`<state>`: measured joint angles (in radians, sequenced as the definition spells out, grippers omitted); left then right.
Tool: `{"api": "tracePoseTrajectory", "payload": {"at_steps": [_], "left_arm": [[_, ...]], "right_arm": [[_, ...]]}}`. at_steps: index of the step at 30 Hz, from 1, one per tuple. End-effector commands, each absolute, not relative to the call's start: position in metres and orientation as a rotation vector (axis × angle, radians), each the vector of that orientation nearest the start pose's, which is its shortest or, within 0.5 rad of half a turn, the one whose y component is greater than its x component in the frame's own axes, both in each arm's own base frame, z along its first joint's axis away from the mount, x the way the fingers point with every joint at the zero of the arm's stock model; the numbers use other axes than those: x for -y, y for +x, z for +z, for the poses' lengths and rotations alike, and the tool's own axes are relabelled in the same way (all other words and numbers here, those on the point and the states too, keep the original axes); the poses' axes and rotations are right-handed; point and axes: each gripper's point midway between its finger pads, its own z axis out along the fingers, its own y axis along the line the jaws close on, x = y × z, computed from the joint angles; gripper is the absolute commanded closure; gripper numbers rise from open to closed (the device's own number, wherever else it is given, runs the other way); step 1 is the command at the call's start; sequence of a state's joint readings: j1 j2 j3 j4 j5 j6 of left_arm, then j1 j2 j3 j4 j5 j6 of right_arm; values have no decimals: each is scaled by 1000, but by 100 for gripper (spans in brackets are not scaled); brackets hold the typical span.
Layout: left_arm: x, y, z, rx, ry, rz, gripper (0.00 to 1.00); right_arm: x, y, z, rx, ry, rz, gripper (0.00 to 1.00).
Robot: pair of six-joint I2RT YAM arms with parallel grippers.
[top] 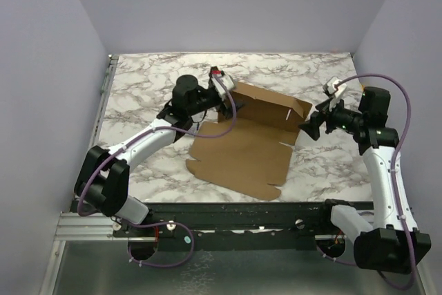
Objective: Fold the paper box
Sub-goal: Fold the paper box at the center of the board.
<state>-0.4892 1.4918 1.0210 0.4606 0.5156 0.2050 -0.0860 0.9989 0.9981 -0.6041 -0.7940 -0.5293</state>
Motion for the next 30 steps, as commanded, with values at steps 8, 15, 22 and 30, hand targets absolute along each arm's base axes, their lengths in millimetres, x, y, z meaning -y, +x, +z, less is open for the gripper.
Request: {"api": "tracePoseTrajectory", "payload": {"at_steps": [8, 15, 22, 30], "left_arm": [[346, 379, 250, -967, 1516, -131, 11], [371, 370, 208, -960, 1640, 12, 18], [384, 383, 205, -964, 1613, 84, 32], [379, 396, 188, -1006, 1596, 197, 56]], "right_arm": [[-50, 281, 243, -1812, -582, 632, 0], [-40, 285, 231, -1842, -530, 604, 0], [-34, 284, 225, -1849, -476, 630, 0], [-26, 285, 220, -1854, -435, 650, 0]]}}
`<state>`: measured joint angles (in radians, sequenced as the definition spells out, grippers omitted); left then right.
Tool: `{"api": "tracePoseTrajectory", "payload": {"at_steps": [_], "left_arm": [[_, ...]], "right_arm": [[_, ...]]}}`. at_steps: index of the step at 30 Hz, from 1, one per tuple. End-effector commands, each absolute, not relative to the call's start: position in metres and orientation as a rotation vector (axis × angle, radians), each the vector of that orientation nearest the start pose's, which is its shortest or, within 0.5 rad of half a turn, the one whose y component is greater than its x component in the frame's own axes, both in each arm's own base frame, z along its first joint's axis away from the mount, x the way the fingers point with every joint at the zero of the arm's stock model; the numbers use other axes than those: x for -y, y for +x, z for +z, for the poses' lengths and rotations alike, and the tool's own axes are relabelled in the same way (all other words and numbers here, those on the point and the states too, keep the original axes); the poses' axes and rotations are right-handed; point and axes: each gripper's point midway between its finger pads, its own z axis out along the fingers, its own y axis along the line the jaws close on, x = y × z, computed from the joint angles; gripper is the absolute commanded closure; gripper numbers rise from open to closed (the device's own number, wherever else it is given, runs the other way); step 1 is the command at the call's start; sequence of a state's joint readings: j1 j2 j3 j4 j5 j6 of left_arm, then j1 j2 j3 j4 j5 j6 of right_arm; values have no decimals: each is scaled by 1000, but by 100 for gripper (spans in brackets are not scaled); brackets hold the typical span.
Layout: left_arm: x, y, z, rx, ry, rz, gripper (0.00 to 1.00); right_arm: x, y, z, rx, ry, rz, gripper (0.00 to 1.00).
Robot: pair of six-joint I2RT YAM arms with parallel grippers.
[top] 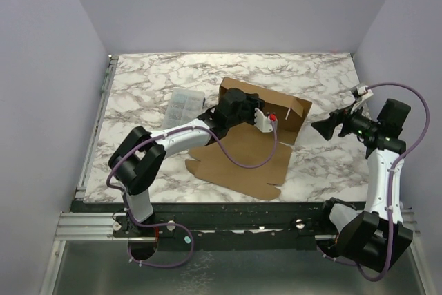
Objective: Fold the paper box
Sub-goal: Fold the paper box at the center of the board.
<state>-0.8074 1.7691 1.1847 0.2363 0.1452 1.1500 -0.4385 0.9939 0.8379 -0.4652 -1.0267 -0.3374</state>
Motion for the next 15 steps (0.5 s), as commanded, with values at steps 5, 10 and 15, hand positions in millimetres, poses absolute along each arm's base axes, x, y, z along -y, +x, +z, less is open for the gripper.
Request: {"api": "tracePoseTrajectory", "payload": {"at_steps": [5, 10, 15], "left_arm": [[370, 402, 200, -1052, 1493, 273, 78], [359, 407, 211, -1138, 1392, 302, 87], [342, 412, 220, -1265, 1248, 344, 92]], "right_arm": [[-25, 286, 218, -1857, -435, 659, 0], [-23, 288, 212, -1871, -435, 654, 0], [-19, 296, 210, -1874, -452, 654, 0]]}}
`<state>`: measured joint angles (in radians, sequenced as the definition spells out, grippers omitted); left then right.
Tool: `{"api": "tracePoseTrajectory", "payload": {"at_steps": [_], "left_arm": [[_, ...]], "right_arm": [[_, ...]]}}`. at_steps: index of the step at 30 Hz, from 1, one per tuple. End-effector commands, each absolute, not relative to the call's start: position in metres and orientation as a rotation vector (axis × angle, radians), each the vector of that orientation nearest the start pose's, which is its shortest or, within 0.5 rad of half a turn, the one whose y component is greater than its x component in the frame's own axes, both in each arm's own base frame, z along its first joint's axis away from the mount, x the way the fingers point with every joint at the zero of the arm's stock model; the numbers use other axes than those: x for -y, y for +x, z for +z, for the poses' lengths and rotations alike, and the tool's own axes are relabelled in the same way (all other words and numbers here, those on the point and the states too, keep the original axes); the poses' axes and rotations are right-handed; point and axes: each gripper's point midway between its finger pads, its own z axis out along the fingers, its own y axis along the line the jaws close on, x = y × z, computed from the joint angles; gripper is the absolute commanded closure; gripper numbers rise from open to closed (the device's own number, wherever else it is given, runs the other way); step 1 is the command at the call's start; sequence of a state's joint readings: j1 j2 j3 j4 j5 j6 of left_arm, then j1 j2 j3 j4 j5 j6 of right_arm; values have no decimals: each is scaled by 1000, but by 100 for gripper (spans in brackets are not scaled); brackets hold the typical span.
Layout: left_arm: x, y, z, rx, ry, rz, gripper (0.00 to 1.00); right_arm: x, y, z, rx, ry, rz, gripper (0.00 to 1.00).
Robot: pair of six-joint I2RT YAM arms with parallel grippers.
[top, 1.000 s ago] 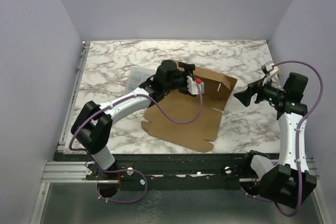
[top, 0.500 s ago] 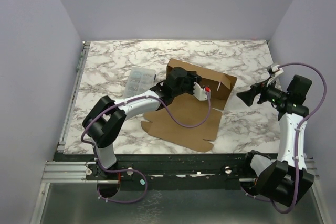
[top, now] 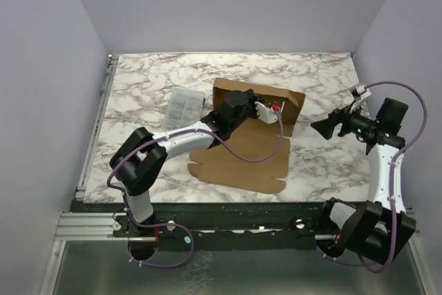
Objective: Fold the paper box
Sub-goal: Fold the paper box at the center of the board.
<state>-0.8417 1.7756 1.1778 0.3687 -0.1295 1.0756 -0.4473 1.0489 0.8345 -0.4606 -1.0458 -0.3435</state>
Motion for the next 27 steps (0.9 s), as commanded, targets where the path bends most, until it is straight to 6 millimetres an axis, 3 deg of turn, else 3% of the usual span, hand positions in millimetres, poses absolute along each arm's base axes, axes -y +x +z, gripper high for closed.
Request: {"api": "tracePoseTrajectory", "payload": {"at_steps": [1, 10, 15, 19, 27], "left_arm": [[339, 412, 221, -1289, 1225, 349, 93], [330, 401, 207, -1451, 1093, 467, 100], [334, 398, 189, -1472, 1116, 514, 99], [338, 394, 192, -1466, 1114, 498, 86], [345, 382, 212, -1472, 1089, 393, 54]], "right_arm": [[-18, 298, 210, -1868, -458, 662, 0], [4, 343, 202, -1841, -550, 623, 1], [11, 368, 192, -1830, -591, 700, 12], [9, 383, 182, -1840, -590, 784, 25], [-13, 404, 164, -1870, -637, 811, 26]]}}
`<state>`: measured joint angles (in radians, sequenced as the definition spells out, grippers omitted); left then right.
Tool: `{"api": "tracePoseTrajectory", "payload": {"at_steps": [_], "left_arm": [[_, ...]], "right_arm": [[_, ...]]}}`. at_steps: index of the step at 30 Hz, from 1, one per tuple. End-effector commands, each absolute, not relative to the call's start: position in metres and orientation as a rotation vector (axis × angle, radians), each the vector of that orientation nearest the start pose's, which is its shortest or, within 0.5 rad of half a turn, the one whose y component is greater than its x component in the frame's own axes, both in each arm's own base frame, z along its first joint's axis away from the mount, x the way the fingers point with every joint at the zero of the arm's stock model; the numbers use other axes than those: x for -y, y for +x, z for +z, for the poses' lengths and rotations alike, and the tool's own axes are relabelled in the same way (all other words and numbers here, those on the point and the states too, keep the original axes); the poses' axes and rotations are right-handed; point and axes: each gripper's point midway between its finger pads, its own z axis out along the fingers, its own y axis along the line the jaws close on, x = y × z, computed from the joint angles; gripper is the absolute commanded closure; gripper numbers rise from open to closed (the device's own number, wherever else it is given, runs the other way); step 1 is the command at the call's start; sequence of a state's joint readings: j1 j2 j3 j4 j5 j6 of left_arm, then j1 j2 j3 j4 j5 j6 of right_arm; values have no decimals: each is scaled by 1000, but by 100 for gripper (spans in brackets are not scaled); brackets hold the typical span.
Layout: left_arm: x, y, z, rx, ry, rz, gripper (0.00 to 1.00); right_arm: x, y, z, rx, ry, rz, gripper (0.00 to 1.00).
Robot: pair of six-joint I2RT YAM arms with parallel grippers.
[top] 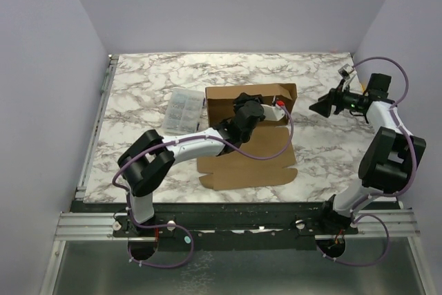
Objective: Fold the paper box
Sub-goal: Fold the paper box at the center of the board.
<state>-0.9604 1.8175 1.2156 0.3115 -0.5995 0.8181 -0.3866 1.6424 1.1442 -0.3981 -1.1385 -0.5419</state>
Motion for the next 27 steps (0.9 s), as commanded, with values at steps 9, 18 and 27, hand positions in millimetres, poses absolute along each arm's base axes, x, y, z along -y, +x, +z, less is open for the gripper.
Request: {"api": "tracePoseTrajectory", "payload": {"at_steps": [9, 18, 27], "left_arm": [[361, 352, 250, -1509, 1075, 83, 34], [363, 344, 310, -1522, 962, -298, 2], [361, 399, 315, -1609, 897, -478, 1]], "right_arm": [[-19, 439, 153, -1876, -726, 760, 26], [-26, 445, 139, -1838, -813, 767, 23], [-23, 434, 127, -1892, -905, 744, 21]]}}
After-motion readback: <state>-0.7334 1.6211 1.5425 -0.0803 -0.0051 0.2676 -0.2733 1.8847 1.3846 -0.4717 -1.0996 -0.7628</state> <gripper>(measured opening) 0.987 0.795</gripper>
